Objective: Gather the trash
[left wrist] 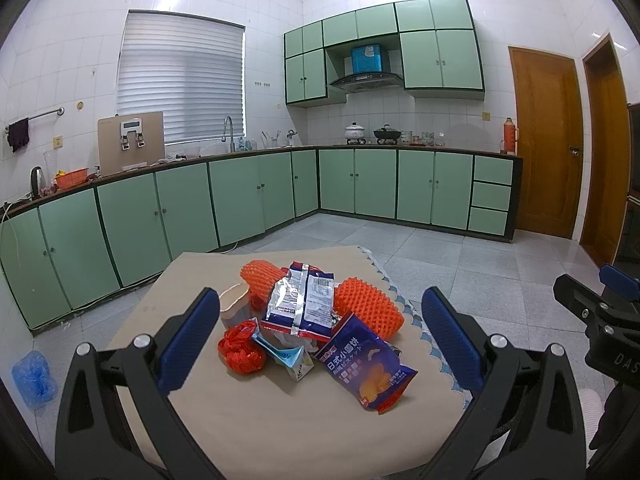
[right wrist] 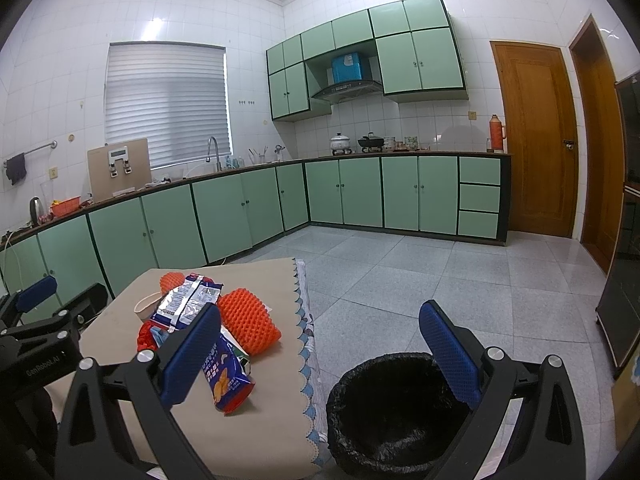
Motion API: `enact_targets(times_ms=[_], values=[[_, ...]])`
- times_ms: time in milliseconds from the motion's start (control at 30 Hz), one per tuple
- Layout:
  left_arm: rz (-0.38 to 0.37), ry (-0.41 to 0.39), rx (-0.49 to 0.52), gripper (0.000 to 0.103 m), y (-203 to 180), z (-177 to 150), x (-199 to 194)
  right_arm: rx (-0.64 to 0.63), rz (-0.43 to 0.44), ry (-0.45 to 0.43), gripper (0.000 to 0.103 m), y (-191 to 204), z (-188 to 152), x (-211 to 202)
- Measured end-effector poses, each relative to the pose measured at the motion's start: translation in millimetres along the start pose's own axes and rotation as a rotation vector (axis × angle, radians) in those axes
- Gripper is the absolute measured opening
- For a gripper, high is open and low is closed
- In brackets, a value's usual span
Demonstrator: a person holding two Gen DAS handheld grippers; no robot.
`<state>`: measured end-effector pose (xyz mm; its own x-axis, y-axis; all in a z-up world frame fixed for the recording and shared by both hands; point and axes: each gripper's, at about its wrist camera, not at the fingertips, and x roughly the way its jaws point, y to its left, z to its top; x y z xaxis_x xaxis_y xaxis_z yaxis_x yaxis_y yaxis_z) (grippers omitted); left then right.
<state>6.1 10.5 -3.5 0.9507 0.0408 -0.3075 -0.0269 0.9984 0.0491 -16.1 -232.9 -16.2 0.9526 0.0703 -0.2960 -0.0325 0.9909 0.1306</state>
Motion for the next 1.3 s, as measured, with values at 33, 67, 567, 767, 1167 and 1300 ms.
enact_targets(times_ms=[33,67,567,767,1167,1300], values=[[0.000,0.000,0.000,0.098,0.6,-0.4,0.8,0.001,0.001,-0.001,0.097,-0.2,0.1,-0.5],[0.000,0.000,0.000,0.098,1.4,-0.8,1.7,0.001,0.000,-0.002,0.097,0.1,-0.3,0.0],[0.001,-0.001,0.001,0.098,-4.1,3.2,-5.2,0.005,-0.003,-0.005,0.097,1.6,2.2,3.7],[-0.001,-0.001,0.001,0.098,-4.3,3.8,-6.6,0.006,-0.002,-0.004,0.097,1.7,2.4,3.2],[0.000,-0.002,0.001,0.098,-4.2,3.3,-6.3,0.008,-0.003,-0.002,0.097,1.3,-0.5,4.6],[-0.001,-0.001,0.002,0.098,-4.2,3.1,-6.0,0.009,-0.003,-0.001,0.097,1.3,-0.4,4.6]])
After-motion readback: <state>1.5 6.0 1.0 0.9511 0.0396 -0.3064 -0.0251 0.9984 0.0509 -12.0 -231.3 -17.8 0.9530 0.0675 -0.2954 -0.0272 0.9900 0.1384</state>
